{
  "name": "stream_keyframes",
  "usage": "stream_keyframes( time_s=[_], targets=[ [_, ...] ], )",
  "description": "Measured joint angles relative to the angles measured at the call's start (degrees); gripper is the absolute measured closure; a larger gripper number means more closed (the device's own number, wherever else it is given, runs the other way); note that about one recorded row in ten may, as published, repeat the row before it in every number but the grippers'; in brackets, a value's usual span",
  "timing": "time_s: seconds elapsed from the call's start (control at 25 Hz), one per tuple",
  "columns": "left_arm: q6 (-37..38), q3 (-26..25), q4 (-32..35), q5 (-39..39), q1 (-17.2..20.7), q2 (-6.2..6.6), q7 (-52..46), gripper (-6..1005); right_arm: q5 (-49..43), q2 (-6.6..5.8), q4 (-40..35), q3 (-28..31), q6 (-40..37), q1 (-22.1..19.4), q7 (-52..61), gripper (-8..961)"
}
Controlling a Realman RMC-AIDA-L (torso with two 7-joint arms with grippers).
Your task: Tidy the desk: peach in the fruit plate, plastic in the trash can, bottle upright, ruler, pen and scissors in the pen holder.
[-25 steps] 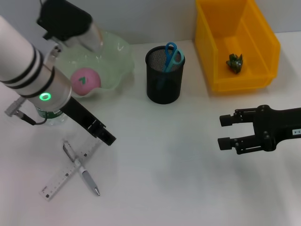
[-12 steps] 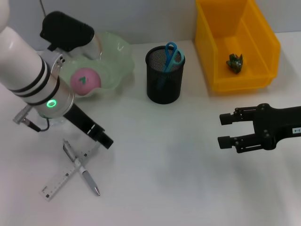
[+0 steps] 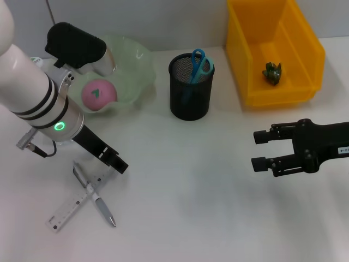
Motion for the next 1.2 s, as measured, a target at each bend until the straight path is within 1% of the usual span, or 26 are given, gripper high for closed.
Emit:
stream_keyframes(
  time_s=[0.48, 0.92, 1.2],
  targets=[
    [-0.5, 0.1, -2.0, -0.4, -0.1, 0.0, 1.0, 255, 0.0, 0.24, 0.0, 0.0, 0.0, 0.1, 0.0, 178],
    [-1.2, 0.1, -2.3, -0.3, 0.0, 0.0, 1.4, 274, 0.0, 0.57, 0.0, 0.1, 0.0, 0.2, 0.0, 179],
    [-2.2, 1.5, -2.3, -0.4, 0.3, 0.0, 1.5, 300, 0.0, 0.68, 0.0, 0.1, -0.1, 0.6, 0.1, 180]
  ],
)
